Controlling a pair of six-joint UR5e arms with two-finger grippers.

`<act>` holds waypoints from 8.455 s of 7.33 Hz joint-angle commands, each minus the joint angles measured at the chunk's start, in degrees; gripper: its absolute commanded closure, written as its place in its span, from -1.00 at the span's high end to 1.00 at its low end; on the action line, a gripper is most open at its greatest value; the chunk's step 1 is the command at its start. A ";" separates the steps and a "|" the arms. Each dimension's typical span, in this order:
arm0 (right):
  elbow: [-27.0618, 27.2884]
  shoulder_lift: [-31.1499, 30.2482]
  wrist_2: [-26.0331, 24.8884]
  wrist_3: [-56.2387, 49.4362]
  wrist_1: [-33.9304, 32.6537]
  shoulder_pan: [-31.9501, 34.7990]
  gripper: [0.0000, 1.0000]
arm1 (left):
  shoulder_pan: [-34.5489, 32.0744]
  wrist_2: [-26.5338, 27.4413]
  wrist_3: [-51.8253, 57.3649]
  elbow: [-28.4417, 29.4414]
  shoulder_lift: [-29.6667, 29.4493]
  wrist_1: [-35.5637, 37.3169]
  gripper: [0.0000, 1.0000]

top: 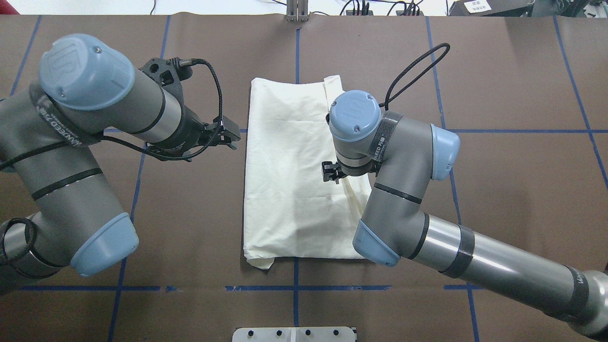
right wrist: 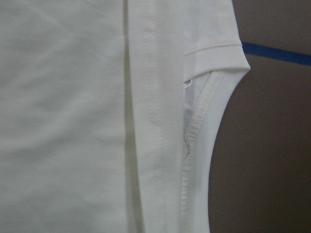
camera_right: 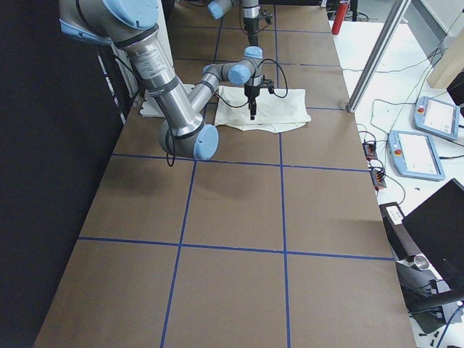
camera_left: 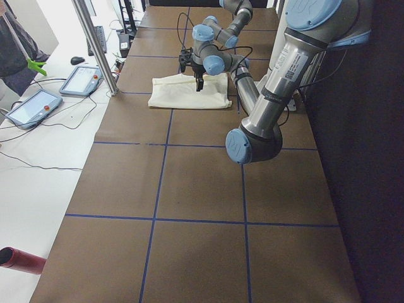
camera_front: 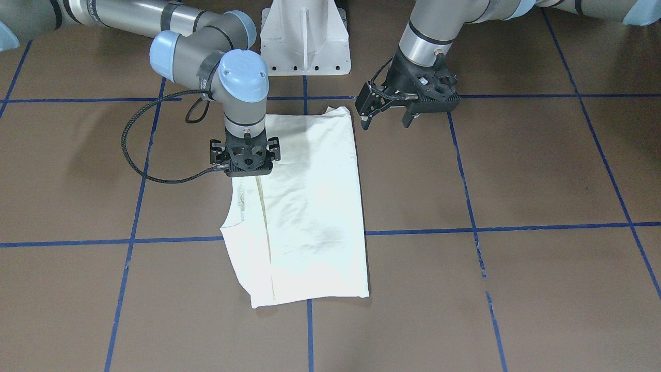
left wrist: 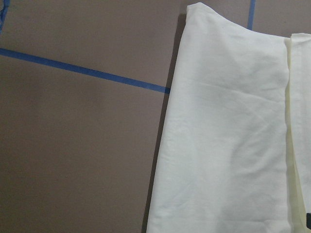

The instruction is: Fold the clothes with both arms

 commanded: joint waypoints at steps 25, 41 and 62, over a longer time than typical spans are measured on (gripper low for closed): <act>15.35 -11.87 15.53 1.22 10.95 11.06 1.00 | 23.22 14.64 -28.99 11.58 0.13 -6.27 0.47; 16.59 -16.00 -8.46 51.23 13.94 -14.25 1.00 | 21.72 14.55 -20.81 8.24 0.21 -8.47 -1.00; 28.04 -18.26 -4.34 50.61 11.21 -13.80 -1.00 | 22.51 14.20 -21.69 -4.29 7.31 -7.50 -1.00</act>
